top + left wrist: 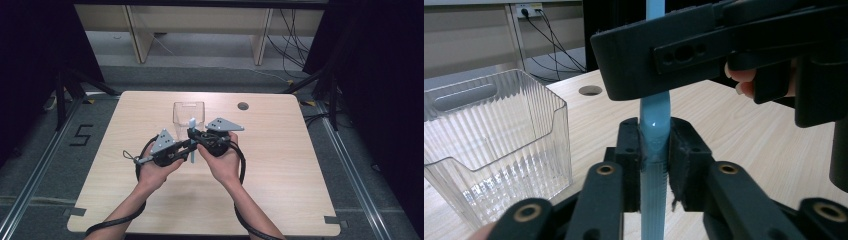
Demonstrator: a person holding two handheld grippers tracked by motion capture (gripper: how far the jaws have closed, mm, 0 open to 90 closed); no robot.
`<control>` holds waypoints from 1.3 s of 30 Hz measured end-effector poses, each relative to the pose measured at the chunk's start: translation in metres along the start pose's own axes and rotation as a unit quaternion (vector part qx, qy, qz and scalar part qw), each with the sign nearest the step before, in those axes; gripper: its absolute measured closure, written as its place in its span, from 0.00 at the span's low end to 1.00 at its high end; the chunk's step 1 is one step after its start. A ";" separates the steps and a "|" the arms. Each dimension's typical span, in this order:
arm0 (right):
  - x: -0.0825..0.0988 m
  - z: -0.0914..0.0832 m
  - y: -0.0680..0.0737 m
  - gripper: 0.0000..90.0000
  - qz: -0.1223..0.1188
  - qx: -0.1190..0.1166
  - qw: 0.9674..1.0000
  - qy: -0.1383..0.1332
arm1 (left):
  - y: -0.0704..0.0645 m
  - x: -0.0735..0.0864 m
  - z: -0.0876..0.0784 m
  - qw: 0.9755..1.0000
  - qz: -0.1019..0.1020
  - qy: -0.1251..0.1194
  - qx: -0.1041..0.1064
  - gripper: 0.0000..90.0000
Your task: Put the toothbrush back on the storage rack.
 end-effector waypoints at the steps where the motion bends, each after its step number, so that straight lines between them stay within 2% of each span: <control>1: 0.000 0.000 0.000 0.95 0.000 -0.001 1.000 -0.002 | 0.000 0.000 0.000 1.000 -0.001 0.001 -0.002 0.85; 6: -0.001 0.000 0.000 0.93 -0.012 0.005 1.000 0.001 | 0.001 0.000 0.000 1.000 0.003 -0.002 -0.006 0.87; 8: 0.000 0.000 0.000 0.85 -0.008 0.014 1.000 0.004 | 0.002 -0.001 0.000 1.000 -0.001 -0.006 -0.008 0.87; 10: -0.001 -0.001 0.000 0.72 -0.013 0.015 1.000 -0.003 | 0.004 -0.001 0.000 1.000 -0.004 -0.008 -0.010 0.87; 12: -0.001 -0.004 0.000 0.64 -0.006 0.021 1.000 -0.010 | 0.007 0.000 0.000 1.000 -0.007 -0.007 -0.016 0.87; 17: -0.002 -0.019 -0.004 0.53 0.007 0.022 1.000 -0.019 | 0.016 0.003 -0.002 0.999 -0.014 -0.010 -0.030 0.87; 18: -0.002 -0.025 -0.006 0.52 0.003 0.020 1.000 -0.022 | 0.018 0.003 -0.002 0.999 -0.016 -0.011 -0.033 0.87; 20: -0.001 -0.036 -0.008 0.51 0.013 0.020 0.999 -0.027 | 0.023 0.004 -0.004 0.999 -0.018 -0.016 -0.039 0.87; 22: 0.001 -0.047 -0.014 0.51 0.009 0.029 0.999 -0.030 | 0.028 0.002 -0.005 0.999 -0.020 -0.025 -0.044 0.87; 23: 0.003 -0.053 -0.018 0.51 0.000 0.038 0.999 -0.031 | 0.031 0.002 -0.005 0.998 -0.019 -0.029 -0.046 0.87; 25: 0.007 -0.062 -0.026 0.51 0.000 0.047 0.998 -0.031 | 0.036 0.001 -0.006 0.998 -0.020 -0.032 -0.051 0.87; 28: 0.018 -0.075 -0.042 0.52 0.002 0.068 0.997 -0.025 | 0.045 -0.002 -0.007 0.997 -0.023 -0.039 -0.058 0.87; 32: 0.031 -0.086 -0.063 0.53 -0.012 0.098 0.995 -0.021 | 0.057 -0.007 -0.008 0.996 -0.020 -0.050 -0.067 0.87; 33: 0.035 -0.088 -0.066 0.54 0.000 0.102 0.995 -0.020 | 0.059 -0.008 -0.008 0.996 -0.019 -0.051 -0.070 0.87; 34: 0.038 -0.090 -0.071 0.54 -0.004 0.104 0.994 -0.019 | 0.062 -0.009 -0.009 0.996 -0.019 -0.053 -0.073 0.87; 37: 0.046 -0.096 -0.081 0.54 0.008 0.117 0.993 -0.018 | 0.068 -0.013 -0.008 0.995 -0.019 -0.058 -0.081 0.87; 38: 0.050 -0.099 -0.082 0.54 0.019 0.122 0.992 -0.012 | 0.070 -0.014 -0.007 0.995 -0.019 -0.059 -0.082 0.87; 39: 0.052 -0.099 -0.084 0.54 0.015 0.123 0.992 -0.017 | 0.072 -0.016 -0.007 0.994 -0.018 -0.061 -0.084 0.87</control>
Point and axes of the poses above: each handheld gripper's, and its own axes: z roughly forward along the jaws, x roughly out of its underside, y roughly to its left, the point moved 6 cm from there along z, roughly forward along the jaws, and after that the axes turned 14 degrees about z, right-handed, at the moved point
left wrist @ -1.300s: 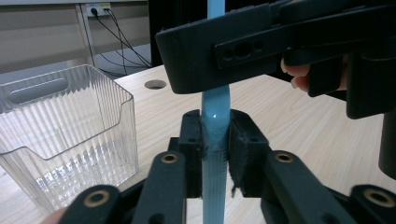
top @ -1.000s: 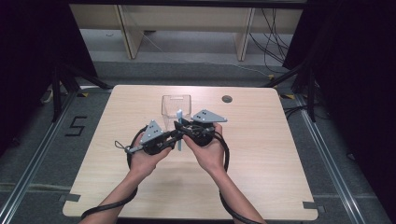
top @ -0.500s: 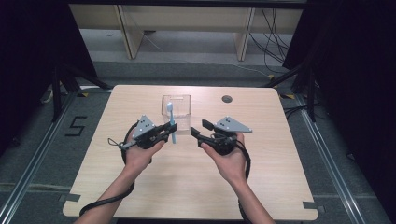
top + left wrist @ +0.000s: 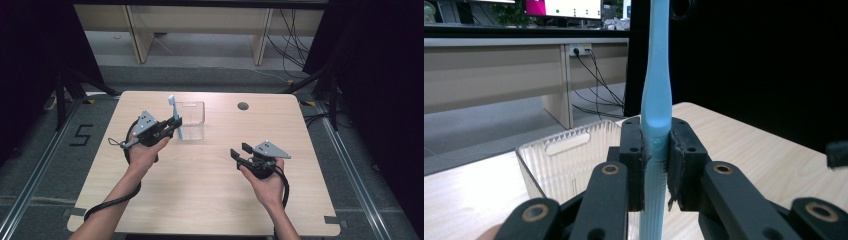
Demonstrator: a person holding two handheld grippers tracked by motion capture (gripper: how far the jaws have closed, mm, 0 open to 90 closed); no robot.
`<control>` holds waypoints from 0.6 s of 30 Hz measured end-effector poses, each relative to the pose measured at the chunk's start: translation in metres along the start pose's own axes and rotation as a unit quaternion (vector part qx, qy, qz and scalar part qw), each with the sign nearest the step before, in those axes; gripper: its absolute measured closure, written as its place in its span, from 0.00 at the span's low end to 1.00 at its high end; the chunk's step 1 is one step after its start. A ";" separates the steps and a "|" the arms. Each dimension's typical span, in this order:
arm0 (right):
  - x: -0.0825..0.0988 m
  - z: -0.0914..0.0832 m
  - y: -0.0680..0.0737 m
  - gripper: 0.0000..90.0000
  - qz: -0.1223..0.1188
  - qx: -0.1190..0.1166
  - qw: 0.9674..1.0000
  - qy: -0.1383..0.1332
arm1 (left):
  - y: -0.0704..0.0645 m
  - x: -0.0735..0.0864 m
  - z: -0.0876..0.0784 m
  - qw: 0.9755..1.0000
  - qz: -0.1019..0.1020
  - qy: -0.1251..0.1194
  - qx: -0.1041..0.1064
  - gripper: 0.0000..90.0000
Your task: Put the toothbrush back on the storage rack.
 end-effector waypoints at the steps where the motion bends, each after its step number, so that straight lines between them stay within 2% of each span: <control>1: 0.004 -0.001 -0.003 0.54 -0.003 0.004 1.000 0.005 | 0.001 -0.001 0.001 1.000 -0.001 -0.002 -0.001 0.87; 2: 0.006 -0.002 -0.004 0.54 -0.003 0.009 1.000 0.006 | 0.001 -0.003 0.002 1.000 0.000 -0.005 0.002 0.87; 3: 0.009 -0.003 -0.008 0.54 -0.014 0.012 1.000 0.007 | 0.002 -0.004 0.003 1.000 0.001 -0.004 0.000 0.87; 4: 0.012 -0.004 -0.008 0.54 -0.003 0.013 1.000 0.010 | 0.006 -0.002 0.000 0.999 0.030 0.021 0.005 0.87; 5: 0.014 -0.004 -0.011 0.54 -0.006 0.012 1.000 0.008 | 0.003 -0.005 0.003 1.000 -0.007 -0.001 -0.002 0.87; 6: 0.015 -0.004 -0.013 0.54 -0.015 0.019 1.000 0.005 | 0.003 -0.006 0.004 1.000 -0.010 -0.002 -0.002 0.87; 7: 0.019 -0.005 -0.015 0.54 0.000 0.019 1.000 0.005 | 0.005 -0.007 0.004 1.000 -0.005 -0.004 -0.003 0.87; 9: 0.023 -0.007 -0.019 0.54 -0.002 0.024 1.000 0.002 | 0.007 -0.009 0.005 1.000 0.003 -0.009 -0.003 0.87; 10: 0.024 -0.008 -0.020 0.54 0.005 0.027 1.000 -0.002 | 0.008 -0.010 0.005 1.000 0.002 -0.010 -0.004 0.87; 12: 0.025 -0.010 -0.026 0.55 -0.015 0.036 0.999 -0.010 | 0.009 -0.012 0.006 1.000 0.005 -0.014 -0.004 0.87; 13: 0.028 -0.010 -0.024 0.55 0.006 0.030 1.000 -0.008 | 0.012 -0.013 0.007 1.000 0.012 -0.018 -0.006 0.87; 18: 0.034 -0.015 -0.031 0.55 0.004 0.047 0.999 -0.012 | 0.017 -0.017 0.011 1.000 0.014 -0.021 -0.011 0.87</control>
Point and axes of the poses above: each handheld gripper's, and its own axes: z roughly forward along the jaws, x roughly out of its underside, y roughly to its left, the point moved 6 cm from there along z, roughly forward along the jaws, and after that the axes turned 14 degrees about z, right-handed, at the moved point
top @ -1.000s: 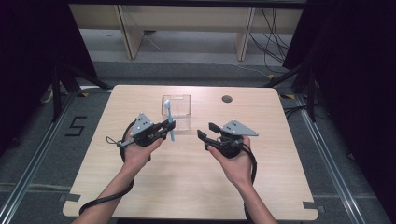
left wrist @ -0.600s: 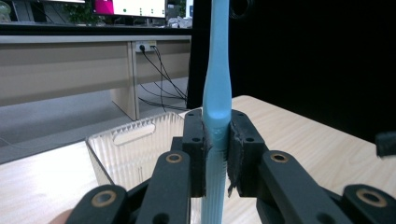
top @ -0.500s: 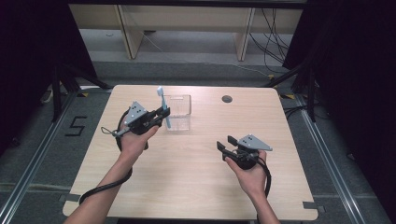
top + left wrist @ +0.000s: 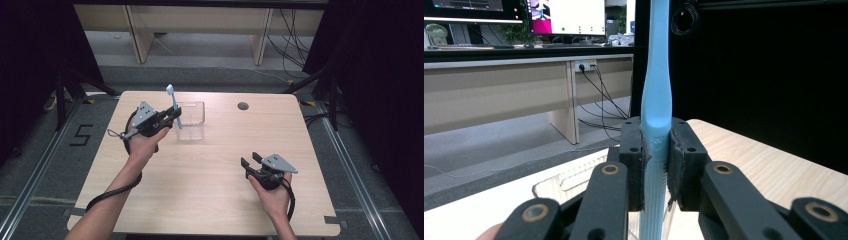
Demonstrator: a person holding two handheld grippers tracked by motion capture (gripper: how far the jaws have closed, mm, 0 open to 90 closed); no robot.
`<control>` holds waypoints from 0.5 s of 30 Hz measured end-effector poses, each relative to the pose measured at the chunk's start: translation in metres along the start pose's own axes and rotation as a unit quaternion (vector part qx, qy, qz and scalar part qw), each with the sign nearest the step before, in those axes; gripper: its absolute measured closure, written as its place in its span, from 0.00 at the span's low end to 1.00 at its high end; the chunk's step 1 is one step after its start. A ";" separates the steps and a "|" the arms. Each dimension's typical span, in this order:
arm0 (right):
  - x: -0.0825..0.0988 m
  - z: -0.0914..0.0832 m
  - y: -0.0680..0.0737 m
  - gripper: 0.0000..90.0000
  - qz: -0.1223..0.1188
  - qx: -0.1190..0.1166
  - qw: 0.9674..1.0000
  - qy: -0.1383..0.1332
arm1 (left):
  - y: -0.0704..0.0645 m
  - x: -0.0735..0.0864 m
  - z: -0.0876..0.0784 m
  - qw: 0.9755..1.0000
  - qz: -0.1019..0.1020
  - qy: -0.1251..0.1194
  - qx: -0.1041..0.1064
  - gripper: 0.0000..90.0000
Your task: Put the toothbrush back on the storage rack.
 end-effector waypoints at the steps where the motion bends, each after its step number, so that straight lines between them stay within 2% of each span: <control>1: 0.000 0.000 -0.004 0.55 -0.014 0.006 1.000 -0.006 | 0.001 0.000 0.001 1.000 0.000 0.000 -0.001 0.87; 2: 0.003 -0.002 -0.003 0.55 0.010 0.010 1.000 0.002 | 0.001 -0.001 0.001 1.000 0.000 0.000 -0.001 0.87; 3: 0.002 -0.001 -0.006 0.55 -0.008 0.009 1.000 -0.011 | 0.002 -0.001 0.002 1.000 0.002 -0.001 -0.001 0.87; 4: 0.003 -0.001 -0.006 0.55 0.007 0.009 1.000 -0.008 | 0.003 -0.001 0.003 1.000 0.003 -0.001 -0.002 0.87; 5: 0.003 -0.001 -0.008 0.55 -0.002 0.006 1.000 -0.012 | 0.004 -0.001 0.003 1.000 0.005 -0.002 -0.003 0.87; 10: 0.005 -0.004 -0.010 0.55 0.016 0.019 1.000 -0.010 | 0.008 -0.002 0.006 1.000 0.006 -0.004 -0.005 0.87; 11: 0.004 -0.004 -0.013 0.55 0.006 0.019 1.000 -0.015 | 0.008 -0.002 0.007 1.000 0.007 -0.005 -0.005 0.87; 12: 0.005 -0.004 -0.011 0.55 0.016 0.014 1.000 -0.011 | 0.009 -0.003 0.008 1.000 0.007 -0.006 -0.006 0.87; 14: 0.005 -0.004 -0.011 0.55 0.014 0.014 1.000 -0.010 | 0.011 -0.003 0.009 1.000 0.009 -0.007 -0.006 0.87; 15: 0.004 -0.004 -0.013 0.55 0.004 0.019 1.000 -0.015 | 0.012 -0.004 0.010 1.000 0.009 -0.007 -0.006 0.87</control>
Point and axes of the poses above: each handheld gripper's, and its own axes: z roughly forward along the jaws, x roughly out of its underside, y roughly to its left, the point moved 6 cm from there along z, roughly forward along the jaws, and after that the axes turned 14 degrees about z, right-handed, at the moved point
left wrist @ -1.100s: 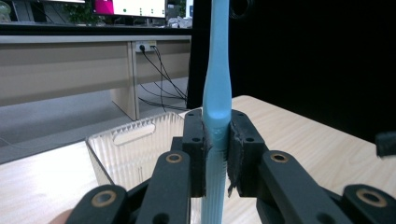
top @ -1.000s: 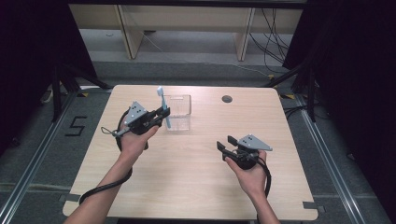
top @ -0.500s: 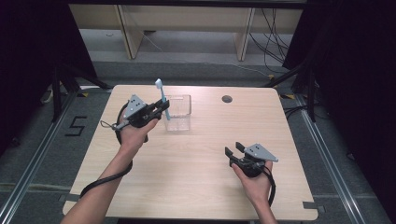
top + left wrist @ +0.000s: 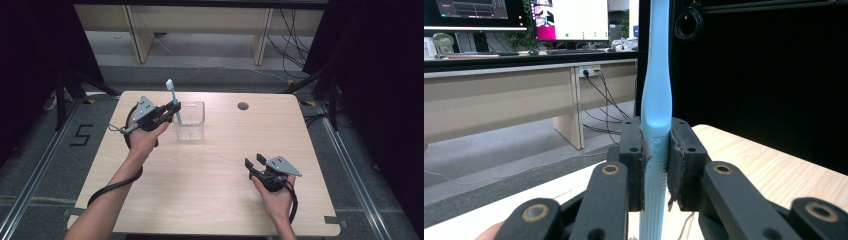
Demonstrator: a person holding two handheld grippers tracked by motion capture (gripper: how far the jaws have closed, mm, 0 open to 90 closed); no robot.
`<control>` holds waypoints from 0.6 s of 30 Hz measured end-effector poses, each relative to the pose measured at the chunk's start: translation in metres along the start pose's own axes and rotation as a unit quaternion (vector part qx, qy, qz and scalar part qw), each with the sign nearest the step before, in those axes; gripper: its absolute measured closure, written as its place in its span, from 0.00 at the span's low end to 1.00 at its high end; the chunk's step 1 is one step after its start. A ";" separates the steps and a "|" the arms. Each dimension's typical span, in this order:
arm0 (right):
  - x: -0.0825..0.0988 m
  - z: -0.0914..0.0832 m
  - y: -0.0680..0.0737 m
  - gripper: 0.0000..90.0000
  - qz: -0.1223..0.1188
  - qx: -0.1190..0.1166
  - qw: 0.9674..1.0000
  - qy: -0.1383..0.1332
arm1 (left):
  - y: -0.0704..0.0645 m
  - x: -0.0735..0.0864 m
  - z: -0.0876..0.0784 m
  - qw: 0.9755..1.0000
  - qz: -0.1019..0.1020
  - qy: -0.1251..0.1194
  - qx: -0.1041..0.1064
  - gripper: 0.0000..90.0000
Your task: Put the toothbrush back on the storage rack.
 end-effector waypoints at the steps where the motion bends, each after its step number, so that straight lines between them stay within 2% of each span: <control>1: 0.000 0.000 0.001 0.55 0.003 -0.001 1.000 0.000 | 0.001 0.000 0.001 1.000 0.001 0.000 -0.001 0.87; 2: 0.000 0.000 0.000 0.55 -0.001 0.000 1.000 -0.001 | 0.001 -0.001 0.001 1.000 0.001 -0.001 -0.002 0.87; 4: 0.000 0.002 0.002 0.55 0.008 -0.008 1.000 -0.005 | 0.003 -0.001 0.003 1.000 -0.001 -0.001 -0.003 0.87; 6: -0.001 0.002 0.002 0.55 0.008 -0.009 1.000 -0.006 | 0.005 -0.001 0.004 1.000 0.001 0.000 -0.003 0.87; 11: 0.000 0.001 0.002 0.55 0.006 -0.004 1.000 0.006 | 0.009 0.002 0.007 1.000 0.002 0.003 -0.007 0.87; 12: 0.001 0.000 0.003 0.55 0.015 -0.005 1.000 0.009 | 0.009 0.003 0.008 1.000 0.003 0.005 -0.007 0.87; 13: 0.001 0.000 0.002 0.55 0.011 -0.004 1.000 0.008 | 0.010 0.004 0.008 1.000 0.002 0.005 -0.008 0.87; 14: 0.001 0.001 0.004 0.55 0.017 -0.011 1.000 0.004 | 0.010 0.004 0.009 1.000 0.002 0.006 -0.008 0.87; 15: 0.001 0.001 0.003 0.55 0.011 -0.005 1.000 0.007 | 0.011 0.006 0.010 1.000 0.002 0.006 -0.009 0.87; 17: 0.001 0.000 0.002 0.55 0.013 -0.003 1.000 0.009 | 0.012 0.008 0.011 1.000 0.004 0.009 -0.010 0.87; 18: 0.000 0.001 0.003 0.55 0.012 -0.007 1.000 0.003 | 0.012 0.009 0.012 1.000 0.005 0.011 -0.011 0.87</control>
Point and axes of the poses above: each handheld gripper's, and its own axes: z roughly forward along the jaws, x roughly out of its underside, y roughly to its left, the point moved 6 cm from there along z, roughly forward along the jaws, and after that the axes turned 14 degrees about z, right-handed, at the moved point
